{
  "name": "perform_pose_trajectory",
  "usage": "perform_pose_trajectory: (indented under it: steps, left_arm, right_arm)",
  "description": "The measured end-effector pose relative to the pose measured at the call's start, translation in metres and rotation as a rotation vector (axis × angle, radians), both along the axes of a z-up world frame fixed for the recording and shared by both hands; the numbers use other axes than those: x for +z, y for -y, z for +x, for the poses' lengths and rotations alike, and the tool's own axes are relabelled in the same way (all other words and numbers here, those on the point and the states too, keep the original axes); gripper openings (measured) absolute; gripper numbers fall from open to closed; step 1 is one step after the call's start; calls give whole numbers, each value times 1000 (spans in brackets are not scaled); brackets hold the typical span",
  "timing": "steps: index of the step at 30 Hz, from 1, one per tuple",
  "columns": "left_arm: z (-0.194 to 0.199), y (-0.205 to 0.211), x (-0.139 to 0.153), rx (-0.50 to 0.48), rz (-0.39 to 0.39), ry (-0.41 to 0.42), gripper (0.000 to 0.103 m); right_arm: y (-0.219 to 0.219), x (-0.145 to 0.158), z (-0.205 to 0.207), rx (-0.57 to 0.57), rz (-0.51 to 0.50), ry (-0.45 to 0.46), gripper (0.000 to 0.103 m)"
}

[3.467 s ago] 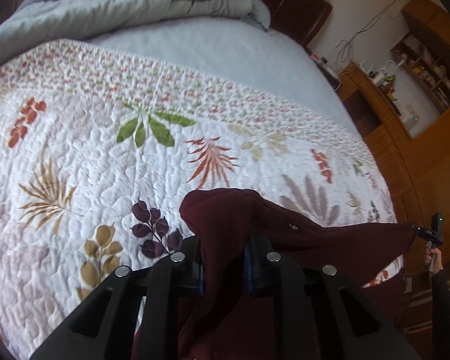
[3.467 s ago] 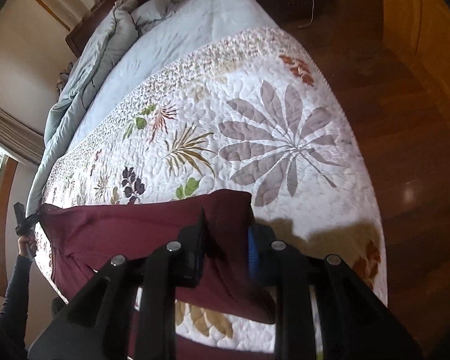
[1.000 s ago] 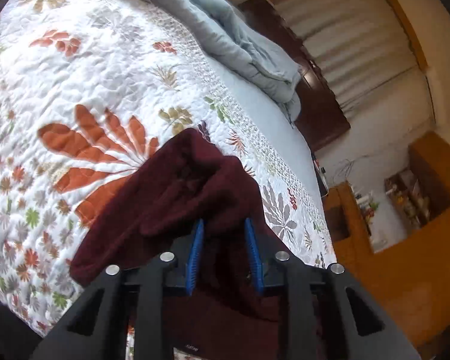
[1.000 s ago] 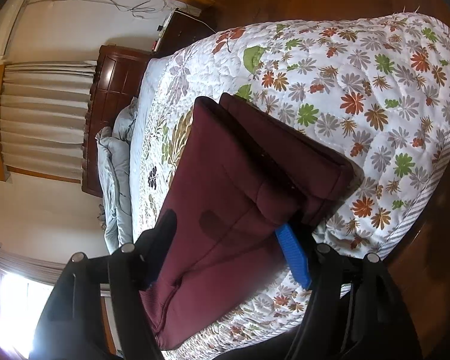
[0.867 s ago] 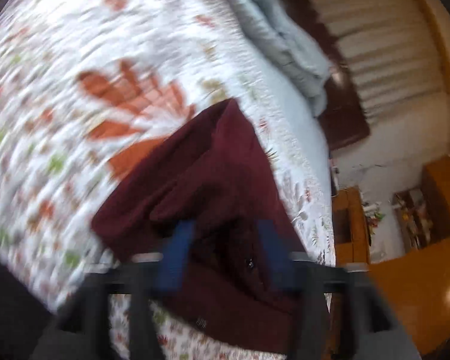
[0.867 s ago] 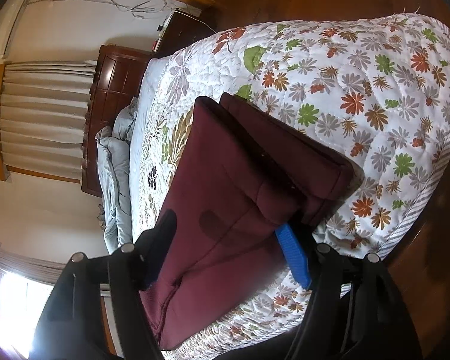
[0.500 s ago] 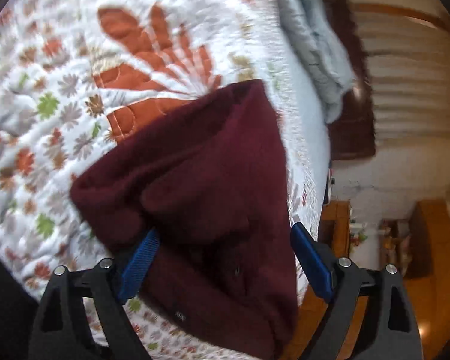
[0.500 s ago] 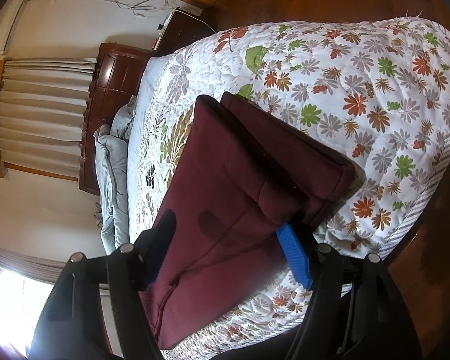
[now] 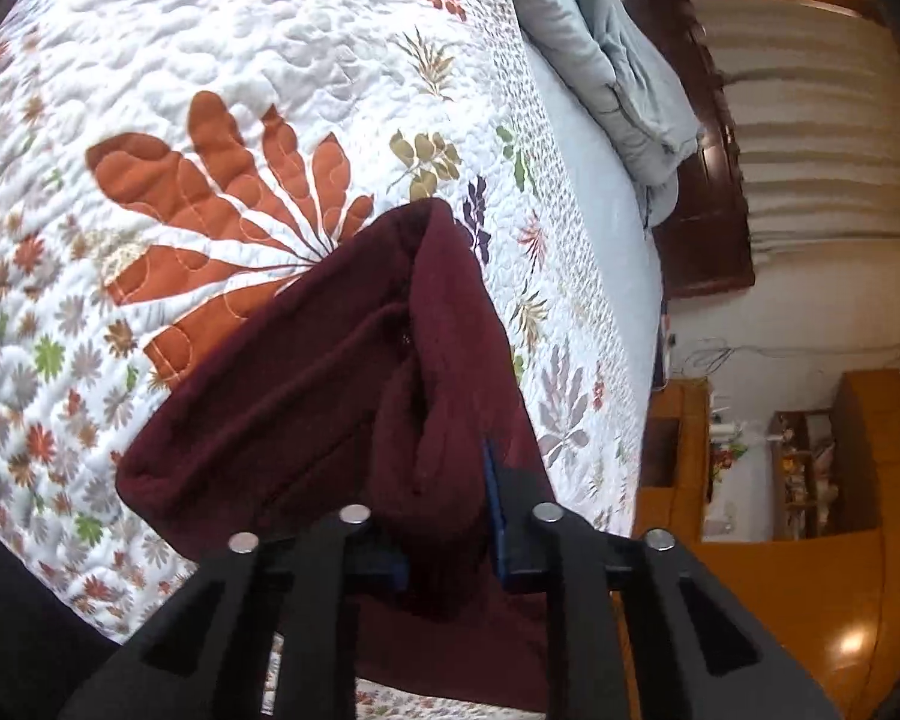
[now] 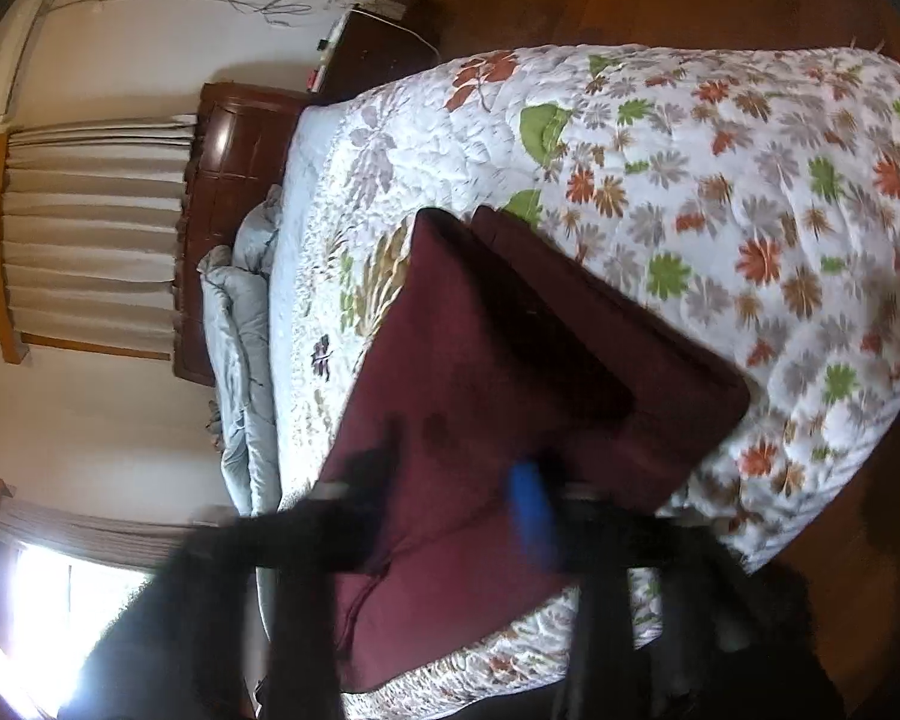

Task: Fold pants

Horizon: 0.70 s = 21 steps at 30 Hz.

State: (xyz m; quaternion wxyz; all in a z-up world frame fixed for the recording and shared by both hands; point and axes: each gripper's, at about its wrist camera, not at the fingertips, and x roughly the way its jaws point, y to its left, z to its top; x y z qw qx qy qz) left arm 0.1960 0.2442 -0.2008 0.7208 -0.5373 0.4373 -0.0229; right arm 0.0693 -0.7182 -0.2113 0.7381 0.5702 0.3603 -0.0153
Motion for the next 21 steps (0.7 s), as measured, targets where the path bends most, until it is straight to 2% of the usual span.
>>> perform_pose_trajectory:
  steps: [3, 8, 10, 12, 15, 18, 21]
  left_arm:
    - [3, 4, -15, -33, 12, -31, 16]
    - [-10, -3, -28, -9, -20, -25, 14]
    - [-10, -5, -21, -1, -21, 8, 13]
    - [-8, -4, -1, 2, -17, 76, 13]
    - [-15, -10, 13, 37, -63, 114, 12]
    - [-28, -22, -1, 89, -114, 87, 12]
    - [-48, -26, -39, 105, -146, -9, 12]
  right_arm:
    - [3, 7, 4, 3, 7, 1, 14]
    - [1, 29, 11, 28, -28, 12, 11]
    - [1, 38, 12, 21, -49, 6, 10]
    - [2, 54, 11, 18, -61, 41, 10]
    - [8, 79, 4, 18, -101, 95, 10]
    - [18, 68, -3, 7, -93, 75, 10]
    - [14, 29, -7, 36, -106, -44, 10]
